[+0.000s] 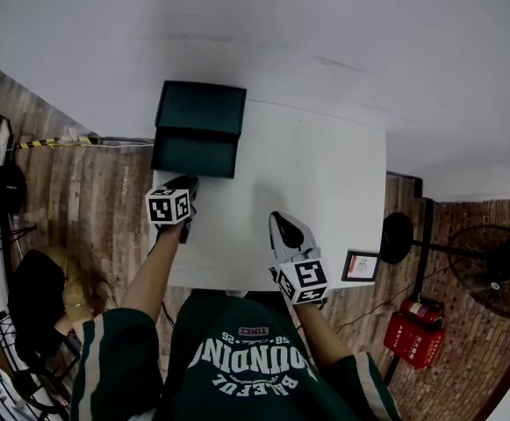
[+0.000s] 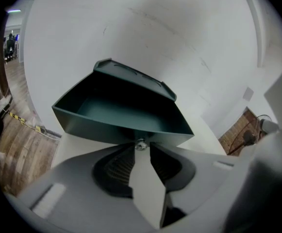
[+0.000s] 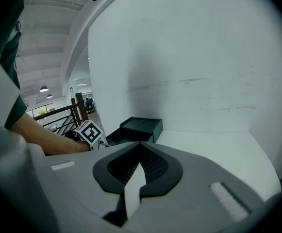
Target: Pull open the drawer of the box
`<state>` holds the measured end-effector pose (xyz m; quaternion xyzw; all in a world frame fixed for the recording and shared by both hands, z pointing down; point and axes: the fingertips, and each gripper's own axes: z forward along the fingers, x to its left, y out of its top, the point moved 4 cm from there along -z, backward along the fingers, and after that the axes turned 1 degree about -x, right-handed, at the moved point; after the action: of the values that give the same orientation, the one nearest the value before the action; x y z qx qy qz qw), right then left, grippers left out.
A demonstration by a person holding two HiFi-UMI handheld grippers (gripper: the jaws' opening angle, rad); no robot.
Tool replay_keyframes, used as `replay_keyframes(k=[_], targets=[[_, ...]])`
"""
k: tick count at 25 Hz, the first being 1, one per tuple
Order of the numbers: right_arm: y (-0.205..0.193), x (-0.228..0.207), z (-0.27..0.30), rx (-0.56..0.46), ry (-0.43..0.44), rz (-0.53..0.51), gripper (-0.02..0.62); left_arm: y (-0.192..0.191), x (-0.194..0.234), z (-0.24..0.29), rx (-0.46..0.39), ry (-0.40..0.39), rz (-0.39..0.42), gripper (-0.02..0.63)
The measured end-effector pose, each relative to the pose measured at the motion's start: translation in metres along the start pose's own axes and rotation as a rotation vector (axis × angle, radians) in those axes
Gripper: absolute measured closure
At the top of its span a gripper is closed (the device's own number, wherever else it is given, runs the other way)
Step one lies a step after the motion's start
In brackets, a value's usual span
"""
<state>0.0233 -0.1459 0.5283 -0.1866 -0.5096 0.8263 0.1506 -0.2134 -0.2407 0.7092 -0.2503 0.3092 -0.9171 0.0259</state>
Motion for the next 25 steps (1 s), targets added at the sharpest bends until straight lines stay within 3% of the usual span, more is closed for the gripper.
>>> replay_keyframes(k=[5, 11, 13, 16, 21, 25], targets=[[0.004, -0.001, -0.006, -0.022, -0.007, 0.009, 0.592, -0.003, -0.006, -0.019, -0.04, -0.022, 0.012, 0.482], [0.024, -0.01, -0.008, -0.081, -0.024, -0.008, 0.592, 0.025, -0.04, -0.077, -0.203, -0.03, 0.168, 0.488], [0.037, -0.011, -0.007, -0.113, -0.018, -0.009, 0.593, 0.039, -0.056, -0.098, -0.268, -0.037, 0.218, 0.552], [0.06, -0.014, -0.009, -0.169, -0.012, -0.019, 0.593, 0.06, -0.081, -0.128, -0.351, -0.049, 0.301, 0.554], [0.081, -0.014, -0.011, -0.226, -0.003, -0.025, 0.593, 0.081, -0.111, -0.161, -0.427, -0.033, 0.458, 0.554], [0.08, -0.009, -0.012, -0.237, -0.003, -0.036, 0.594, 0.082, -0.119, -0.172, -0.456, -0.03, 0.474, 0.554]])
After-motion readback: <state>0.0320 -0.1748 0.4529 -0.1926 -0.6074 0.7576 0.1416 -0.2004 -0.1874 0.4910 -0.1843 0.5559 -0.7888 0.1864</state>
